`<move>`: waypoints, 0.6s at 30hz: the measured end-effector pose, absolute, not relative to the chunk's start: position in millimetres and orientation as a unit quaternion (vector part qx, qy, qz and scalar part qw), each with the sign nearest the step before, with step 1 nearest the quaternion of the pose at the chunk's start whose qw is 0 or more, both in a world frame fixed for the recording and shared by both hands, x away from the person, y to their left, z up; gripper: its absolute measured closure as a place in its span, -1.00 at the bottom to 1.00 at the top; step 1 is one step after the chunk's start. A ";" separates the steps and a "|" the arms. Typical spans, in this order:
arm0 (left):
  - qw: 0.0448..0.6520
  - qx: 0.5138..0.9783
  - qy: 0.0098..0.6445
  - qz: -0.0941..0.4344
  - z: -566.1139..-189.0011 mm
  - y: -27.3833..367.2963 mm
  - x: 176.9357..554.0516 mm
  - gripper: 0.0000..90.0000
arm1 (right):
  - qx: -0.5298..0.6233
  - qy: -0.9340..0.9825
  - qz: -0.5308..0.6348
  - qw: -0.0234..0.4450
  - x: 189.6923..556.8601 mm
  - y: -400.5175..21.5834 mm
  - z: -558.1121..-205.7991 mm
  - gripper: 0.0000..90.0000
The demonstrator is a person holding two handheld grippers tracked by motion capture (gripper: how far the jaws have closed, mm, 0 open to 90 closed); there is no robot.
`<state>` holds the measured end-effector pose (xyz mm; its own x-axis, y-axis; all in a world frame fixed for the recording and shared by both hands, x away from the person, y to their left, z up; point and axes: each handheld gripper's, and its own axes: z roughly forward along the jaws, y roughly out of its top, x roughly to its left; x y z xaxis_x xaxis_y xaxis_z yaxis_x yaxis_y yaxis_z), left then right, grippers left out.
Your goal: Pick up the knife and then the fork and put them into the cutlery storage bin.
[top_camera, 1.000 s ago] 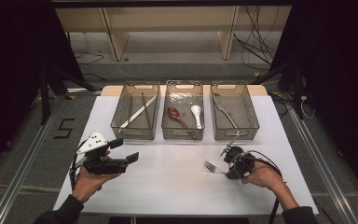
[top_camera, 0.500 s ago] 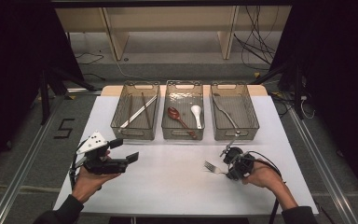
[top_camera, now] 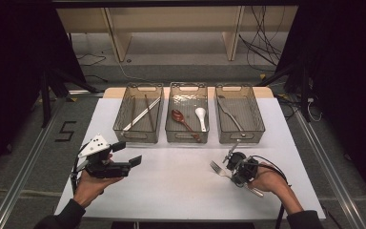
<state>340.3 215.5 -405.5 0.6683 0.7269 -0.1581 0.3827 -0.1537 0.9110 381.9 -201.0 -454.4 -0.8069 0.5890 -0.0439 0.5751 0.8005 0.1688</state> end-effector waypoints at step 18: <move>0.531 0.743 0.374 0.161 -405.7 215.7 340.8 -0.65 | 0.310 0.945 0.091 0.048 383.7 -205.7 -448.6 0.90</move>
<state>340.8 215.7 -405.7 0.6687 0.7268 -0.1569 0.3843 -0.1572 0.9097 383.7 -205.7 -448.6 -0.8032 0.5947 -0.0350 0.5771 0.7913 0.2017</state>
